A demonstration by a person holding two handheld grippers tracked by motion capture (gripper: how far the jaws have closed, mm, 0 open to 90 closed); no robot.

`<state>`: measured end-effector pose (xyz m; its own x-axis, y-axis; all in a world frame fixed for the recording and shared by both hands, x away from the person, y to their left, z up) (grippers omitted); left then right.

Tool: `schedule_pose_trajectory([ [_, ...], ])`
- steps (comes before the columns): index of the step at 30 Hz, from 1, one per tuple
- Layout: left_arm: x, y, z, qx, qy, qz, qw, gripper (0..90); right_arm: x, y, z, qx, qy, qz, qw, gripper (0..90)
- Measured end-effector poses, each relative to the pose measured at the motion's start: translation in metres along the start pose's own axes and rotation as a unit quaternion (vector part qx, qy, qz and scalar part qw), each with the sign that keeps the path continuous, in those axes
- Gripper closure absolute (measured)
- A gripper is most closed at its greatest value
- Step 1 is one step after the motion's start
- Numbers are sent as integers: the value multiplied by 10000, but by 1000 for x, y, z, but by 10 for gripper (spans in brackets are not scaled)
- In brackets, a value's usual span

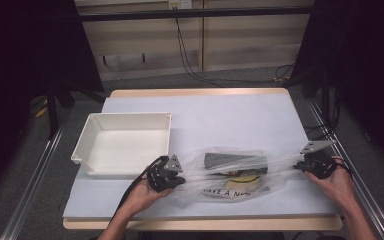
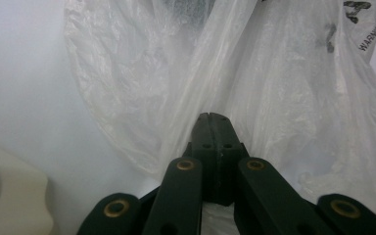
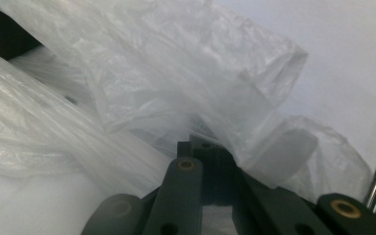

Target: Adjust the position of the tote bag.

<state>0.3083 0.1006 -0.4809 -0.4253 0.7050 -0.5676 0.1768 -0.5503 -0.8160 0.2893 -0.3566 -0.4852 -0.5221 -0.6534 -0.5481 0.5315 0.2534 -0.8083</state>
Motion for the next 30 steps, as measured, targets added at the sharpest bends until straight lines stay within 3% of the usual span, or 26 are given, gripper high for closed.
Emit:
schedule_pose_trajectory([
  [2,1,1,-1,96,-169,136,9997,900,2,-1,0,52,21,-5,10000,900],
  [7,4,-3,-4,33,-76,-12,10000,900,3,-1,0,63,50,37,10000,900],
  [11,3,-2,-4,-72,-191,-11,9998,900,3,-1,0,97,-12,35,9999,900],
  [12,2,-2,-5,-272,-265,49,9993,900,3,-1,-1,101,-6,6,9999,900],
  [14,1,-1,-4,-345,-283,-26,9990,900,3,-1,-1,106,-18,11,9999,900],
  [16,-2,-2,-4,-363,-136,-187,9991,900,3,-1,-1,128,-15,32,9999,900],
  [17,-2,-1,-2,-378,-164,-125,9991,900,3,-1,-2,123,13,58,9999,900],
  [20,-2,-1,-4,-315,-305,19,9990,900,3,-1,-2,146,-71,168,9997,900],
  [22,-2,-4,-6,-78,-242,77,9996,899,2,-2,-5,14,13,256,9997,900],
  [23,-3,-5,-3,-32,-379,237,9990,869,-1,-4,-8,-38,-91,417,9991,900],
  [24,-3,-9,-5,-21,-162,164,9997,869,-1,-4,-8,-38,-91,417,9991,900],
  [27,-5,-15,-1,134,-380,545,9977,853,-7,-9,-14,-66,-110,639,9979,808],
  [30,-7,-23,3,271,-383,765,9960,823,-11,-20,-18,-215,-135,1082,9938,756],
])
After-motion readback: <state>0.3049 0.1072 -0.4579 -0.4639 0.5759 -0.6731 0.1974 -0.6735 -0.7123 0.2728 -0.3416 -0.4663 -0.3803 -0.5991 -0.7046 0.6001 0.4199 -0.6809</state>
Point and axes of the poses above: each handheld gripper's, and its own axes: y roughly forward along the jaws, x roughly out of its underside, z roughly to its right, the point moved 2 cm from there along y, roughly forward along the jaws, and after that the axes turned 10 degrees about -y, right-handed, at the moved point
